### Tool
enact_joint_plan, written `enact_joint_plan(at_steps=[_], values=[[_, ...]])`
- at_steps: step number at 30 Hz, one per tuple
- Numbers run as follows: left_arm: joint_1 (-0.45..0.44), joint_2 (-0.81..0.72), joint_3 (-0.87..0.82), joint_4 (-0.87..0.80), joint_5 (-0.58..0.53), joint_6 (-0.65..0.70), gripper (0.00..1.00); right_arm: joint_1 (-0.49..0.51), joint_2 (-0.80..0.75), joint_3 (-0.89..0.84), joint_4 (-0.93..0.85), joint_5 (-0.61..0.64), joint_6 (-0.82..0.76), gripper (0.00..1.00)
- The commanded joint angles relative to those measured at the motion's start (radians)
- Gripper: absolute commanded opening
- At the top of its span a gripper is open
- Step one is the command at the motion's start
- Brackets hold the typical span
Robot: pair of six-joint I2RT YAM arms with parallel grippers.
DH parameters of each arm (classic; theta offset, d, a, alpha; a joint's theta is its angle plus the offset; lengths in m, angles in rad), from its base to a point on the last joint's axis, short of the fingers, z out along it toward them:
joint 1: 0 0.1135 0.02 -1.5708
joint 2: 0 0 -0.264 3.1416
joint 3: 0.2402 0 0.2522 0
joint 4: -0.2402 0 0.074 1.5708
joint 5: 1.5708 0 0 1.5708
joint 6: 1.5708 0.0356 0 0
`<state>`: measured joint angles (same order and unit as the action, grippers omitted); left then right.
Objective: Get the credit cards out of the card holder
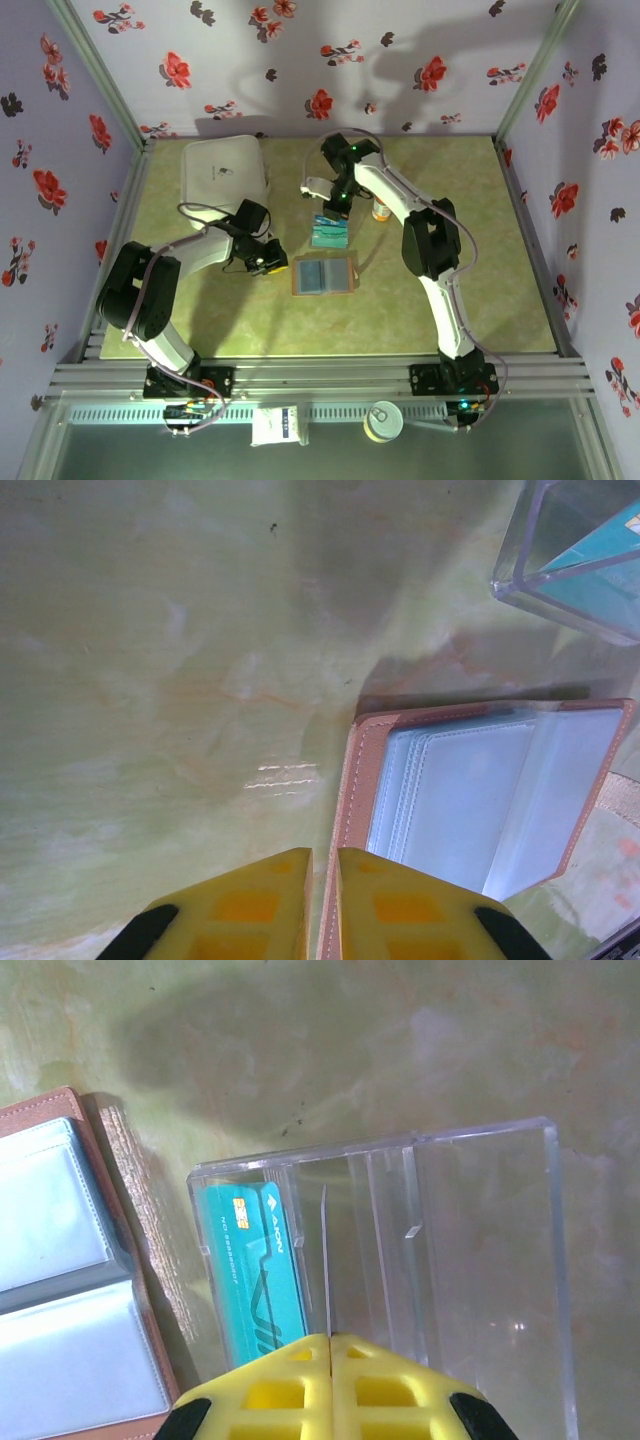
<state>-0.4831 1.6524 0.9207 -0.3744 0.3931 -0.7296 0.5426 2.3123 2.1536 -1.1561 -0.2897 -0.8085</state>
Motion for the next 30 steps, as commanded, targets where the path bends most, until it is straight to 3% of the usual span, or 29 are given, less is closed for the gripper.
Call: enact_joint_plan(at_steps=[1, 6, 16, 24, 30], values=[[0.009, 0.014, -0.002, -0.001, 0.01, 0.012, 0.14, -0.016, 0.058, 0.049, -0.073, -0.056, -0.015, 0.03], [0.009, 0.016, 0.0, -0.003, 0.009, 0.016, 0.14, -0.021, 0.09, 0.084, -0.106, -0.077, -0.023, 0.09], [0.008, 0.018, 0.001, -0.002, 0.008, 0.011, 0.14, -0.026, 0.022, 0.091, -0.035, 0.059, 0.033, 0.21], [0.009, 0.021, 0.0, 0.003, 0.012, 0.009, 0.14, -0.026, -0.019, 0.032, 0.037, 0.093, 0.052, 0.21], [0.009, 0.02, 0.001, 0.003, 0.012, 0.009, 0.14, -0.026, -0.026, 0.009, 0.063, 0.11, 0.055, 0.14]])
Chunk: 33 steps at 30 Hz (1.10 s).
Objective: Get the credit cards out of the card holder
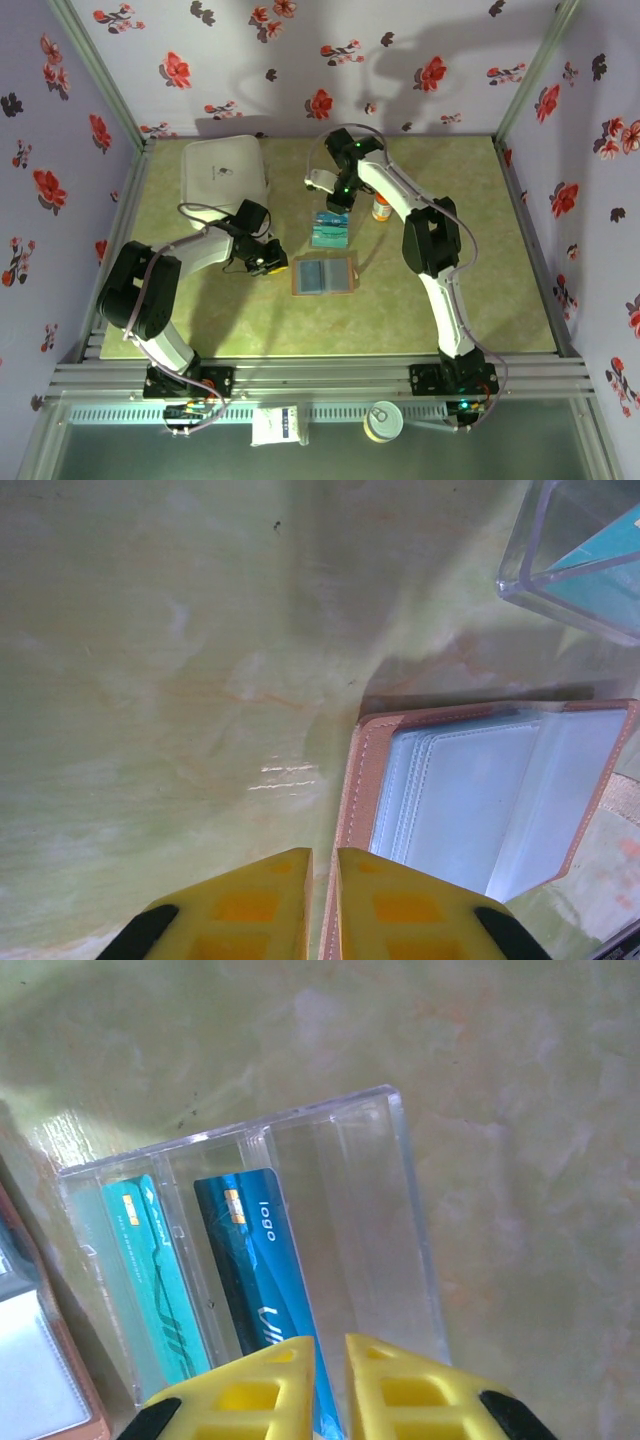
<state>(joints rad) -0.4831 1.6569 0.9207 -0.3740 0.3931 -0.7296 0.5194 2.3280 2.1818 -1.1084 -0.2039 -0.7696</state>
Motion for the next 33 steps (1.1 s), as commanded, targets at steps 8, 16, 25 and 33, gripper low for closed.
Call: enact_joint_plan(at_steps=[8, 16, 25, 33], values=[[0.009, 0.018, -0.005, 0.009, 0.015, 0.008, 0.14, -0.002, -0.034, -0.048, 0.063, 0.038, 0.023, 0.02], [0.009, 0.021, -0.005, 0.01, 0.015, 0.006, 0.14, 0.0, -0.007, -0.053, 0.038, 0.013, 0.016, 0.0], [0.008, 0.025, -0.005, 0.013, 0.026, 0.004, 0.14, 0.004, 0.007, -0.053, -0.012, -0.027, -0.008, 0.01], [0.009, 0.026, -0.006, 0.016, 0.03, 0.002, 0.14, 0.004, 0.018, -0.027, -0.034, -0.038, -0.008, 0.02]])
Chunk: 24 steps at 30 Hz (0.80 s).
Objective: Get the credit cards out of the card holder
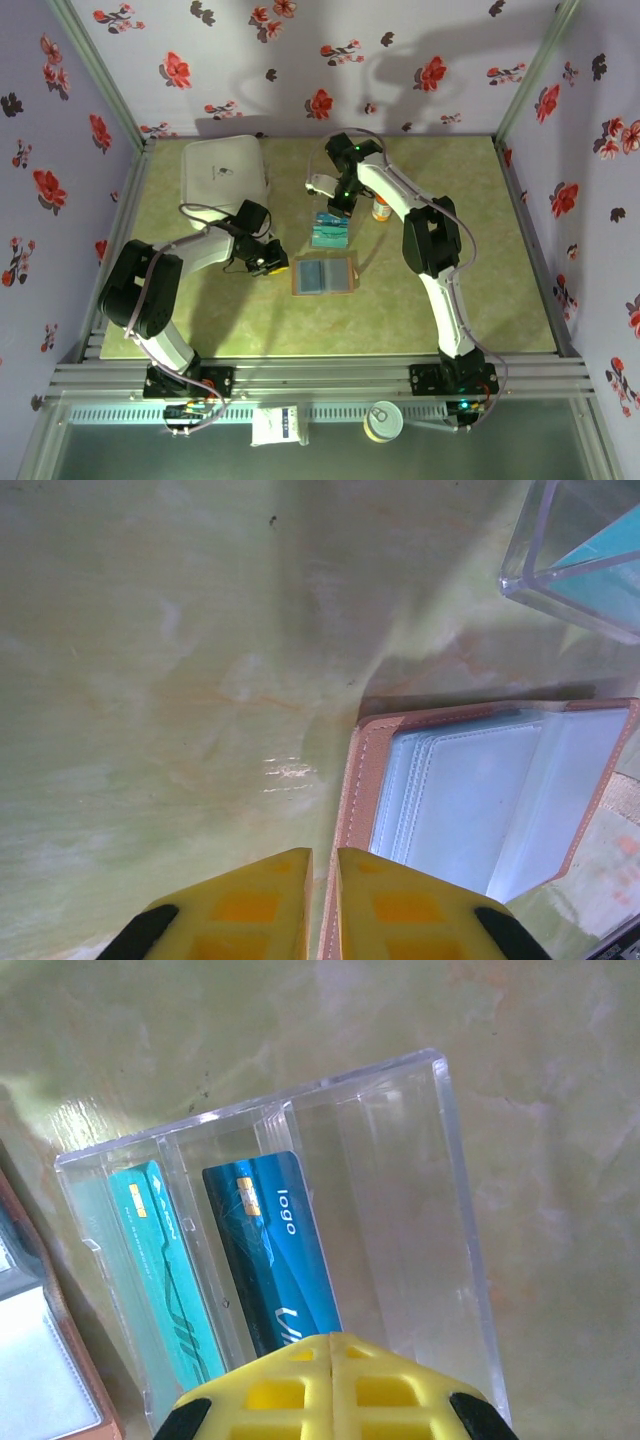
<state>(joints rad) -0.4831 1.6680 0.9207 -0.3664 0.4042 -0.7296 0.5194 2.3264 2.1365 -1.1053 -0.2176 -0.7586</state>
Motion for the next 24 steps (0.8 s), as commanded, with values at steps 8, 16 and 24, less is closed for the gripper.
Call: enact_joint_plan(at_steps=[8, 16, 24], values=[[0.008, 0.008, -0.007, 0.01, 0.022, 0.0, 0.14, 0.004, -0.045, -0.029, 0.068, 0.003, 0.024, 0.01], [0.009, 0.006, -0.009, 0.009, 0.022, 0.001, 0.14, 0.004, -0.044, -0.036, 0.111, 0.047, 0.038, 0.01], [0.008, 0.006, -0.006, 0.01, 0.024, 0.002, 0.14, 0.004, -0.037, -0.042, 0.12, 0.052, 0.035, 0.01]])
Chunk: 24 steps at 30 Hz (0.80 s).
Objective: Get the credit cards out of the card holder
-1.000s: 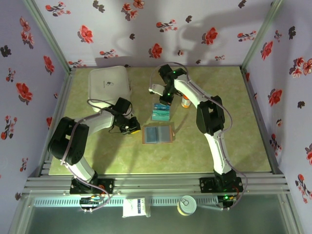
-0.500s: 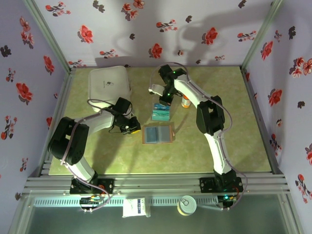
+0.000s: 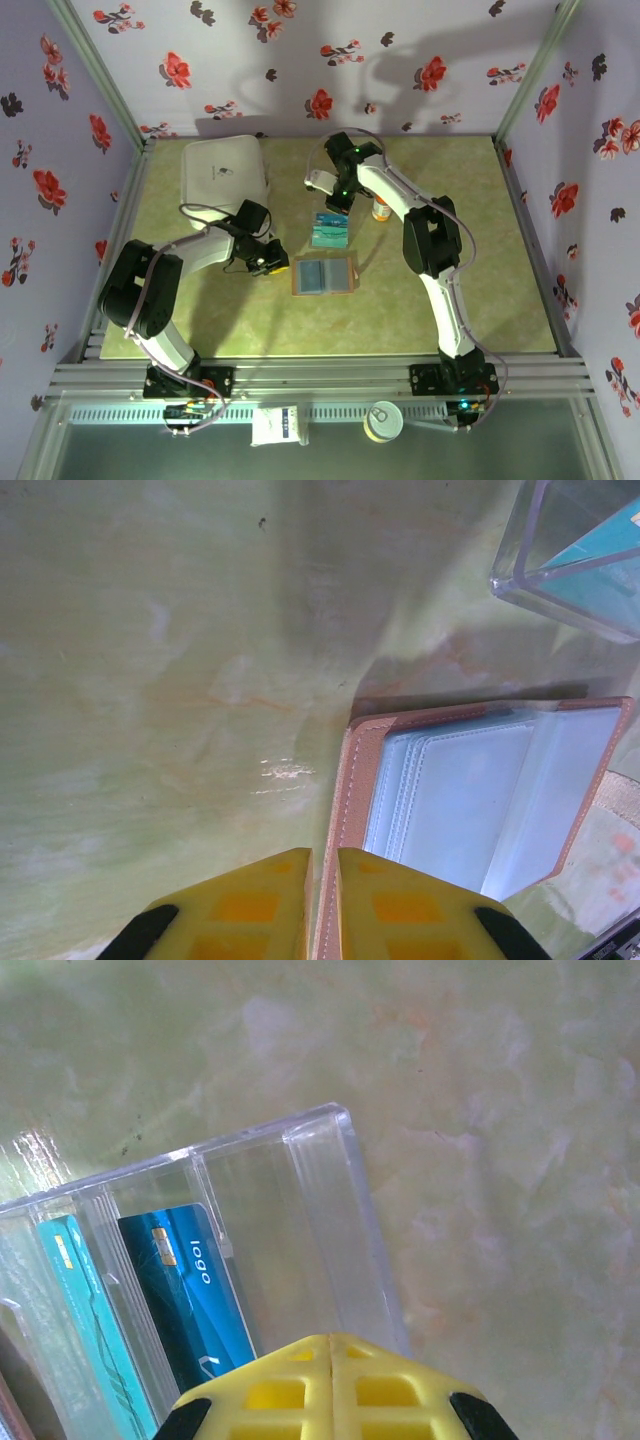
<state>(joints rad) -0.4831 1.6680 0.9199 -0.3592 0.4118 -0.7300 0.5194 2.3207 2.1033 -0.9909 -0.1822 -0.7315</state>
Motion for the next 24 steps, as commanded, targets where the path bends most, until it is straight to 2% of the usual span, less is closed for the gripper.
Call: enact_joint_plan(at_steps=[1, 14, 19, 24], values=[[0.009, 0.006, -0.006, 0.002, 0.016, 0.003, 0.14, 0.004, -0.027, -0.01, 0.002, 0.015, 0.008, 0.0], [0.009, 0.01, -0.005, 0.0, 0.021, 0.006, 0.14, 0.02, 0.003, -0.026, -0.06, -0.025, -0.024, 0.01], [0.008, 0.01, -0.005, 0.002, 0.021, 0.005, 0.14, 0.019, -0.015, -0.025, -0.032, -0.01, -0.014, 0.01], [0.008, 0.008, -0.004, 0.002, 0.024, 0.003, 0.14, 0.02, -0.053, -0.032, 0.028, 0.033, 0.027, 0.07]])
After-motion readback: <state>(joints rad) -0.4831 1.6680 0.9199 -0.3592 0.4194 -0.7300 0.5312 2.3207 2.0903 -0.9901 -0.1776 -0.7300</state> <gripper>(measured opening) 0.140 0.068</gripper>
